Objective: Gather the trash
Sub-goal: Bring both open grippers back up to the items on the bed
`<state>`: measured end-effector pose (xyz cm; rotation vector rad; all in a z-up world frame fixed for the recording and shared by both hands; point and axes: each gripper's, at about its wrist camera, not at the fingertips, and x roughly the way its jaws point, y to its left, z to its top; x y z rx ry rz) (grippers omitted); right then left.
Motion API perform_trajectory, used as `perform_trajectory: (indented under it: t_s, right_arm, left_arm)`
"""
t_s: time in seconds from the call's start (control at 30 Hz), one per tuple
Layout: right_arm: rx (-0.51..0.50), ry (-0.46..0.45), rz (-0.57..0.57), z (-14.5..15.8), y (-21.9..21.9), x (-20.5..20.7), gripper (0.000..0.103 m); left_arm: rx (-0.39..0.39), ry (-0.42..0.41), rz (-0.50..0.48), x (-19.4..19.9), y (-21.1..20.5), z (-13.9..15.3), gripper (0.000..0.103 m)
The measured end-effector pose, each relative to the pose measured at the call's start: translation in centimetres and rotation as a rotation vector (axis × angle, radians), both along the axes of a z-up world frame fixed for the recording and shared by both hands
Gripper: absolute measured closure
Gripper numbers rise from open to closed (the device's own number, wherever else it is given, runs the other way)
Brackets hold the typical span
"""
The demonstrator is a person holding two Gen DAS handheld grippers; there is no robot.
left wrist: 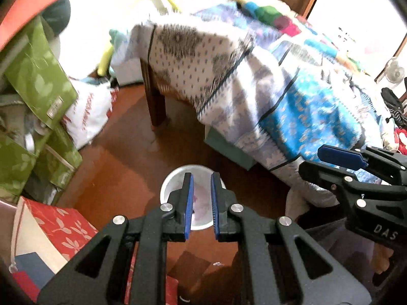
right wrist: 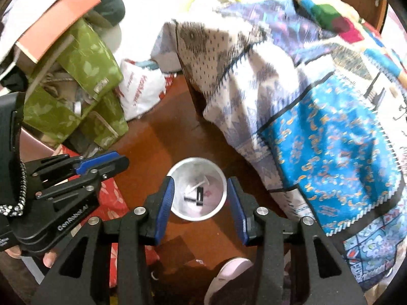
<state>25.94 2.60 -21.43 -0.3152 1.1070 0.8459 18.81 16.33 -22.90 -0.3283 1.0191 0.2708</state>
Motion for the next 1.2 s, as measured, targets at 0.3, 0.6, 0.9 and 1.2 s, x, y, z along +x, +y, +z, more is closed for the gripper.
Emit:
perform_trajectory:
  t_s: [0.3, 0.6, 0.9, 1.2]
  right_arm:
    - [0.125, -0.15, -0.037, 6.4, -4.0, -2.1, 0.064]
    - [0.224, -0.27, -0.101, 11.3, -8.8, -3.3, 0.059]
    - [0.271, -0.407, -0.203, 15.1, -15.1, -2.9, 0.042]
    - [0.277, -0.488, -0.328, 17.6, -22.0, -0.6, 0.042]
  left_arm:
    - [0.111, -0.149, 0.019, -2.6, -2.8, 7.4, 0.062]
    - [0.161, -0.284, -0.006, -3.3, -6.6, 13.1, 0.049]
    - [0.201, -0.383, -0.082, -1.3, -12.2, 16.9, 0.04]
    - [0.171, -0.439, -0.174, 4.1, -18.1, 18.2, 0.034]
